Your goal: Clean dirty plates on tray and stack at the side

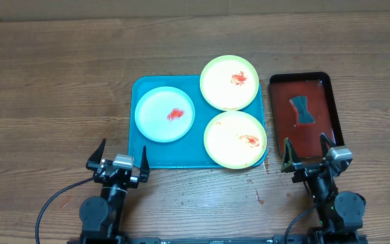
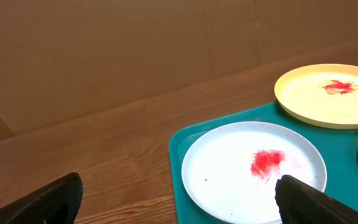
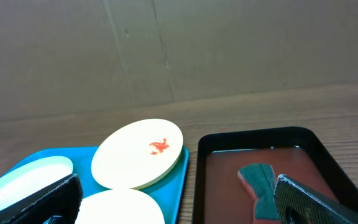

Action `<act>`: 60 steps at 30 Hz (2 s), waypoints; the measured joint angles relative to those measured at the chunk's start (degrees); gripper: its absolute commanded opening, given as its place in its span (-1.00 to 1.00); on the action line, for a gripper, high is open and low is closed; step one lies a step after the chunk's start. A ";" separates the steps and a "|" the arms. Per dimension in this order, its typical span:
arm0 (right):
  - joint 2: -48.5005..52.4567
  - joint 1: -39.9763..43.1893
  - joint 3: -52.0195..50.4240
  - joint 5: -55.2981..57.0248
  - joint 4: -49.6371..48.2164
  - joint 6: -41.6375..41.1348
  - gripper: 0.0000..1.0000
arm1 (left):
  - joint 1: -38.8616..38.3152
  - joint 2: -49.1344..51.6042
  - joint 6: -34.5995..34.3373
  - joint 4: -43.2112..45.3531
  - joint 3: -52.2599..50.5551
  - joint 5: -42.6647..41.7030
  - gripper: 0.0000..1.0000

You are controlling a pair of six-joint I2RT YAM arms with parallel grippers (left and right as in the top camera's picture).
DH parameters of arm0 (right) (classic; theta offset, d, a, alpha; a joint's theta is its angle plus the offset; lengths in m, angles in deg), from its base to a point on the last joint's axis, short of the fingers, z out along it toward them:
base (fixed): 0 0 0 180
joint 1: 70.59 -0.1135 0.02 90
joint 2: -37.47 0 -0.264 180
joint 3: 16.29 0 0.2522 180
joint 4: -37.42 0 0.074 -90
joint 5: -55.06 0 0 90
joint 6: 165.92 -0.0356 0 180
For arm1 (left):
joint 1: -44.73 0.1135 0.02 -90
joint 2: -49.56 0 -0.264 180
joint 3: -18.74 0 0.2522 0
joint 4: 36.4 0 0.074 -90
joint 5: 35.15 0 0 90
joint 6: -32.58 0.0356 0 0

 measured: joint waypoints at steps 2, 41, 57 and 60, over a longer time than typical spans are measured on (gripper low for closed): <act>0.00 0.00 0.00 -0.02 0.04 0.00 1.00 | 0.00 0.00 -0.02 0.00 0.00 0.00 0.99; 0.00 0.00 0.00 0.39 -0.13 -0.02 1.00 | 0.00 0.00 0.74 -0.20 0.00 2.27 0.99; 0.00 0.00 0.00 -1.38 -0.79 0.00 1.00 | 0.00 0.00 1.57 0.04 0.00 -1.97 0.99; 0.00 0.00 0.02 -1.79 -0.79 -0.02 1.00 | 0.00 0.00 1.51 -0.20 0.37 -6.10 1.00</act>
